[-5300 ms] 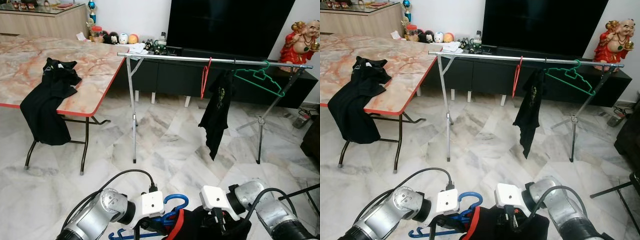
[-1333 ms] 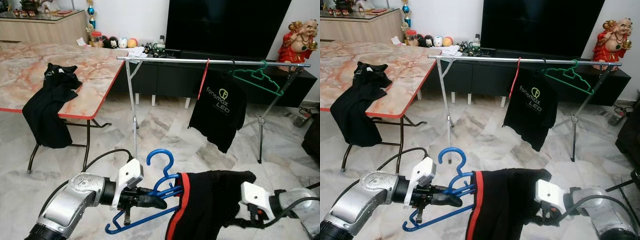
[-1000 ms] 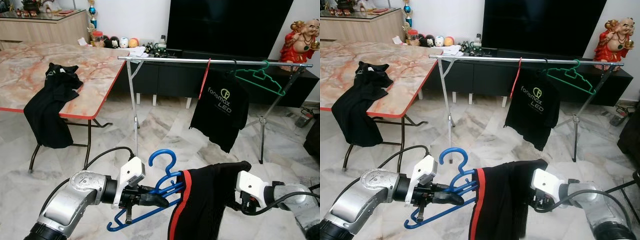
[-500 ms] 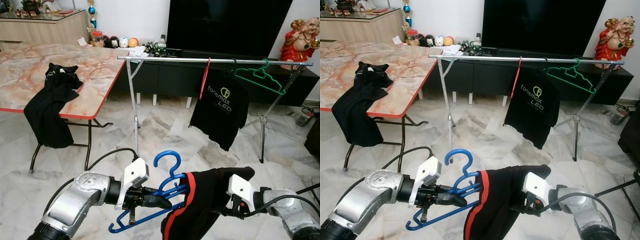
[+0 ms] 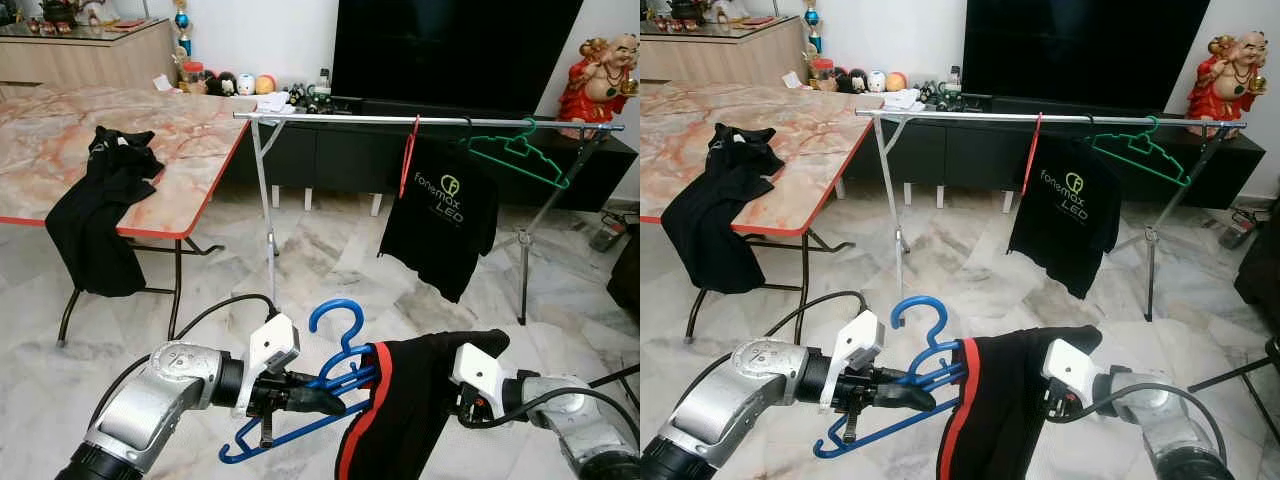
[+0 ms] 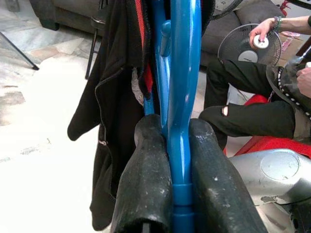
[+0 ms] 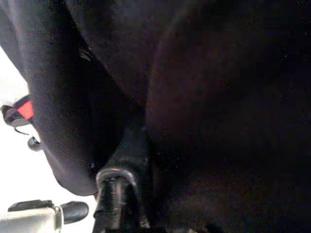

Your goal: Hang hanger

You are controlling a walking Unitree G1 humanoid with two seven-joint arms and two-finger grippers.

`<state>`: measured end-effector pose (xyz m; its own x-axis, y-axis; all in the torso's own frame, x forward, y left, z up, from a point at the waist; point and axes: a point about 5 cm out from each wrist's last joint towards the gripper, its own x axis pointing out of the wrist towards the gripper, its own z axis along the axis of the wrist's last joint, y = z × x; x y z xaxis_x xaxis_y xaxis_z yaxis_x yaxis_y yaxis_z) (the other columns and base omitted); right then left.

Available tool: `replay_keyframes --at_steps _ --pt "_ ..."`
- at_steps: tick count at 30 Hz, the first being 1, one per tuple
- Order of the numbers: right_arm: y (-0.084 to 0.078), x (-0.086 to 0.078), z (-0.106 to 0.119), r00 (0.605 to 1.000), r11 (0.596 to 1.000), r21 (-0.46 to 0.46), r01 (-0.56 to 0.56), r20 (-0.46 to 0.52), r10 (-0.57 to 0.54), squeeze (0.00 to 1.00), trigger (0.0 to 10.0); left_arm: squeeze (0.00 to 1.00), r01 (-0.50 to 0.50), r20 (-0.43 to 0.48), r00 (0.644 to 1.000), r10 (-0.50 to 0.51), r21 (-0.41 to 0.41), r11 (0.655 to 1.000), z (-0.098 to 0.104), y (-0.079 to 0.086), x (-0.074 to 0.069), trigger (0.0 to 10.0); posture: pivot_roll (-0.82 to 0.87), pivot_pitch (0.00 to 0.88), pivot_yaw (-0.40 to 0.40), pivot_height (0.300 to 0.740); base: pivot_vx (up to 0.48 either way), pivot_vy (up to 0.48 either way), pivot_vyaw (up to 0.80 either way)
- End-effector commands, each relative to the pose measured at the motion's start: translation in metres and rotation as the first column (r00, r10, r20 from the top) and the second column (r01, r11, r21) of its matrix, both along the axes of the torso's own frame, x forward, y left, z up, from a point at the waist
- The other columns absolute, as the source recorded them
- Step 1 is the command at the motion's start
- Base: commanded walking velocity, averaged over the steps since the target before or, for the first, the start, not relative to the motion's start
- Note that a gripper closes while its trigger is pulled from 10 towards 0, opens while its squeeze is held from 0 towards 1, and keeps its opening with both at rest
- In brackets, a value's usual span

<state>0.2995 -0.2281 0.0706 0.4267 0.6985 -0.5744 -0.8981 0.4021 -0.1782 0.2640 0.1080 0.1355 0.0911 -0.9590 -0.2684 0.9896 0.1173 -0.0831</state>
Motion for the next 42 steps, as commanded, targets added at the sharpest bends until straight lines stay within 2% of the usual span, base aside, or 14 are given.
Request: replay_keyframes --at_steps 1,9,15,18,22,26,27,31,34,36,37,39,41,42 --pt "0.005 0.002 0.002 1.0 1.0 0.022 -0.019 0.004 0.019 0.0 0.0 0.0 0.067 0.058 0.996 -0.064 -0.063 0.996 0.018 -0.013 0.0 0.0 0.03 0.0 -0.046 0.74 0.0 0.0 0.0" --pt "0.005 -0.001 0.001 0.999 0.999 0.03 -0.035 -0.015 0.036 0.0 0.0 0.0 0.058 0.047 0.997 -0.057 -0.031 0.998 0.011 -0.01 -0.001 0.0 0.02 0.0 -0.046 0.74 0.0 0.0 0.0" --pt "-0.005 -0.001 0.002 0.999 0.997 -0.07 -0.034 0.015 0.035 0.0 0.0 0.0 0.046 0.05 0.998 -0.045 -0.02 0.999 0.011 -0.007 0.0 0.0 0.02 0.0 -0.041 0.74 0.0 0.0 0.0" --pt "-0.01 0.0 0.006 0.999 0.997 -0.073 -0.023 0.024 0.025 0.0 0.0 0.0 0.033 0.053 0.998 -0.033 -0.002 0.999 0.011 -0.003 0.002 0.0 0.02 0.0 -0.039 0.74 0.0 0.0 0.0" --pt "-0.035 -0.011 0.003 0.999 0.97 -0.24 -0.031 0.001 0.032 0.0 0.0 0.0 0.019 0.053 0.998 -0.02 0.026 1.0 0.009 0.005 -0.001 0.0 0.02 0.0 -0.037 0.74 0.0 0.0 0.0" --pt "-0.056 -0.016 0.007 0.999 0.971 -0.235 0.038 -0.009 -0.041 0.0 0.0 0.0 -0.018 0.033 0.999 0.016 0.056 0.998 0.003 0.018 -0.003 0.0 0.02 0.0 -0.035 0.74 0.0 0.0 0.0" --pt "-0.066 -0.021 0.009 0.998 0.963 -0.263 0.05 -0.014 -0.056 0.0 0.0 0.0 -0.04 0.026 0.999 0.038 0.098 0.994 -0.004 0.026 -0.004 0.0 0.01 0.0 -0.031 0.74 0.0 0.0 0.0" --pt "-0.078 -0.024 0.015 0.995 0.963 -0.254 0.093 0.0 -0.096 0.0 0.0 0.0 -0.09 -0.004 0.996 0.092 0.161 0.983 -0.019 0.041 -0.006 0.0 0.0 0.0 -0.025 0.74 0.0 0.0 0.0" --pt "-0.084 -0.023 0.023 0.988 0.967 -0.2 0.156 0.04 -0.151 0.0 0.0 0.0 -0.116 -0.029 0.991 0.129 0.277 0.954 -0.038 0.058 -0.011 0.0 -0.01 0.0 -0.019 0.74 0.0 0.0 0.0" --pt "-0.085 -0.022 0.027 0.984 0.97 -0.167 0.178 0.058 -0.17 0.0 0.0 0.0 -0.131 -0.03 0.987 0.155 0.391 0.911 -0.052 0.073 -0.015 0.0 -0.01 0.0 -0.018 0.74 0.0 0.0 0.0" --pt "-0.085 -0.022 0.027 0.984 0.97 -0.167 0.178 0.058 -0.17 0.0 0.0 0.0 -0.131 -0.03 0.987 0.155 0.391 0.911 -0.052 0.073 -0.015 0.0 -0.01 0.0 -0.018 0.74 0.0 0.0 0.0" --pt "-0.082 -0.02 0.03 0.978 0.972 -0.121 0.201 0.078 -0.193 0.0 0.0 0.0 -0.182 -0.018 0.974 0.228 0.542 0.82 -0.073 0.098 -0.018 0.0 -0.01 0.0 -0.018 0.74 0.0 0.0 0.0" --pt "-0.08 -0.017 0.03 0.971 0.969 -0.091 0.23 0.09 -0.222 0.0 0.0 0.0 -0.243 0.011 0.956 0.293 0.59 0.77 -0.082 0.108 -0.017 0.0 0.0 0.0 -0.023 0.74 0.0 0.0 0.0" --pt "-0.077 -0.015 0.029 0.962 0.964 -0.056 0.26 0.102 -0.253 0.0 0.0 0.0 -0.299 0.042 0.935 0.351 0.625 0.721 -0.093 0.116 -0.016 0.0 0.0 0.0 -0.025 0.74 0.0 0.0 0.0"
